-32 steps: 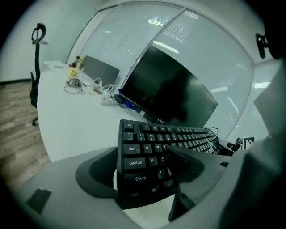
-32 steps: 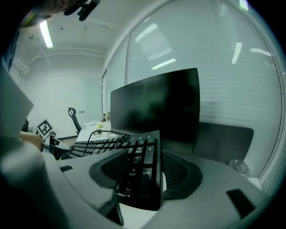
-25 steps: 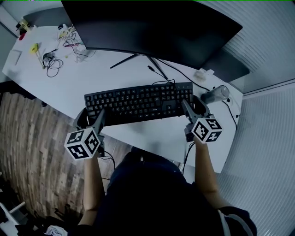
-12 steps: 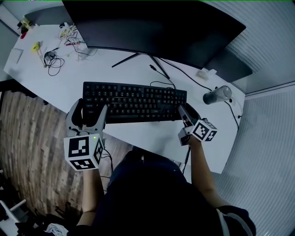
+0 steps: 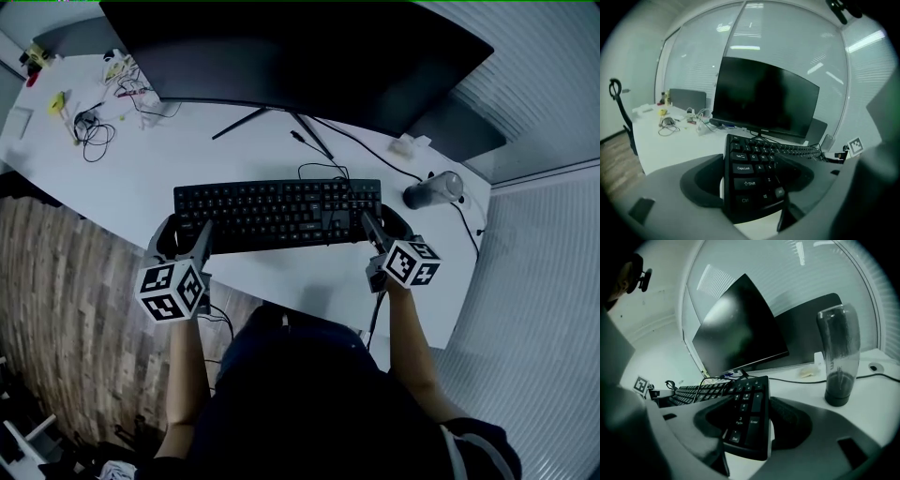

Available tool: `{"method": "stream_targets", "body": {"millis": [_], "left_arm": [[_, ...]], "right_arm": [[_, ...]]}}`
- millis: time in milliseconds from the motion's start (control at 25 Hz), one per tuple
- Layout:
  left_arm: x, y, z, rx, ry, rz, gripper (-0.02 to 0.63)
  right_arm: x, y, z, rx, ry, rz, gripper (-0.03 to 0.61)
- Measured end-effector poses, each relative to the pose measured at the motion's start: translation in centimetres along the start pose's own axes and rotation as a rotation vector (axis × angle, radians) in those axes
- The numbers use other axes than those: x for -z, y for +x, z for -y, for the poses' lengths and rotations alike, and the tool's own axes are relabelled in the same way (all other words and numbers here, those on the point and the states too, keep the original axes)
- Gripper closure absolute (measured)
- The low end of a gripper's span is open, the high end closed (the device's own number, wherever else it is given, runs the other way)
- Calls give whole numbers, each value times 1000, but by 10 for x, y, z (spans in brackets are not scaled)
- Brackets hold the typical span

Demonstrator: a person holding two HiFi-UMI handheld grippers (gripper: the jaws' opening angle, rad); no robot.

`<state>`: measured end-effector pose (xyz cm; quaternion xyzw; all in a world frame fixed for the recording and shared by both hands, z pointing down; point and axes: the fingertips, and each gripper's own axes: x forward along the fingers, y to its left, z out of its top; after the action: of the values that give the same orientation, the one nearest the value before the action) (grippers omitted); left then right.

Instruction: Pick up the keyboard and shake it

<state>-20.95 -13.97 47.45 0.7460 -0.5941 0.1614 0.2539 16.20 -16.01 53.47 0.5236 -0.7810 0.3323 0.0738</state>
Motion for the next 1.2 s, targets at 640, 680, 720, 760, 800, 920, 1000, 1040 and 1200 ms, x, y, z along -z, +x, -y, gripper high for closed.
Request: {"method": "stream_targets", "body": {"millis": [640,680,720,760,800,920,1000,1040,1200], "left_arm": [[93,96,-22,49,-172,-193,259],[94,100,-23,50,-168,-200,258],[97,102,-24,49,-166,-209,258],[100,105,-25,47,-165,-219,258],[103,107,-26,42,-163,-229,258],[111,110,-27,29,-150,-247,258],[113,110,-27,26,-148,-251,258],[114,110,-28,25,-148,-255,258],[108,105,-29,-31,-99,-270,258]], "right_arm": [[31,52,48,96,-95,-167,330],[33,55,50,97,-93,-172,330],[35,57,51,97,-94,-179,330],[38,59,52,97,-99,-187,330],[40,61,53,96,-107,-198,330],[48,66,56,90,-131,-226,330],[50,67,56,89,-133,-231,330],[50,67,56,92,-141,-235,330],[44,64,53,157,-314,-277,328]]}}
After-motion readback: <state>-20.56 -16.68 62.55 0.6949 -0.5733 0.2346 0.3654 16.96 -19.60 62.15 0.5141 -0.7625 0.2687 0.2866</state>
